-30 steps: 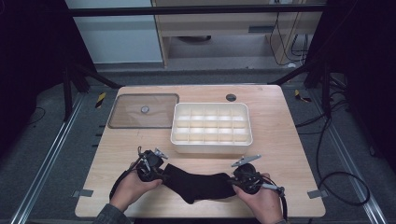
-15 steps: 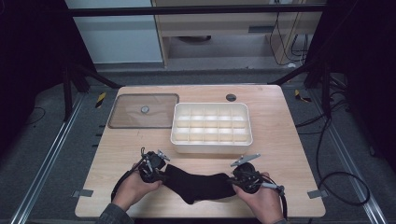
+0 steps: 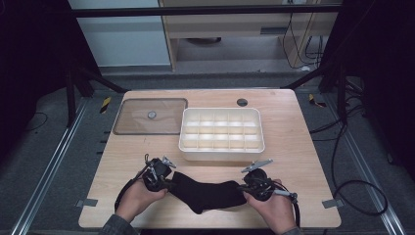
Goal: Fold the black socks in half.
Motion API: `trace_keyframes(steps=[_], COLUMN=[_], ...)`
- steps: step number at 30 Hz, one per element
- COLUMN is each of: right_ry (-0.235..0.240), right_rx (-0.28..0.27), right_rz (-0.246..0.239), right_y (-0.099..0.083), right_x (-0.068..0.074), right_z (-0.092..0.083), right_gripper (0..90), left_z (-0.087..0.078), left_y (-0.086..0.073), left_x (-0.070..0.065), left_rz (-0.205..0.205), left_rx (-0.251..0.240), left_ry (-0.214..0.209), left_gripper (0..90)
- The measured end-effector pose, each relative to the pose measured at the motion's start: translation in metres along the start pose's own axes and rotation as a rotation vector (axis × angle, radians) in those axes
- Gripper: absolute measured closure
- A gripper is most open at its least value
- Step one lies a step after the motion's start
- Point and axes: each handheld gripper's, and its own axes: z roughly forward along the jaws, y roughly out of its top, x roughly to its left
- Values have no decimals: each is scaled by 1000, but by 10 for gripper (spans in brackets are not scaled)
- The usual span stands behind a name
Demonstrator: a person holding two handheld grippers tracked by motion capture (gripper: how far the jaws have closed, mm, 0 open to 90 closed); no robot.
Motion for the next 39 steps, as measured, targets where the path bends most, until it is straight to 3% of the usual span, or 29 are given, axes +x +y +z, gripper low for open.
trace_keyframes(steps=[17,39], right_ry=[24,29], right_rx=[1,-43], right_rz=[6,17], right_y=[6,13], right_x=[10,18], right_z=[6,8], right_gripper=[839,839], left_z=[-30,-45], left_y=[1,-2], left_x=[-1,5], left_rz=[33,28], left_rx=[-41,-97], left_ry=[2,-20], left_gripper=[793,793])
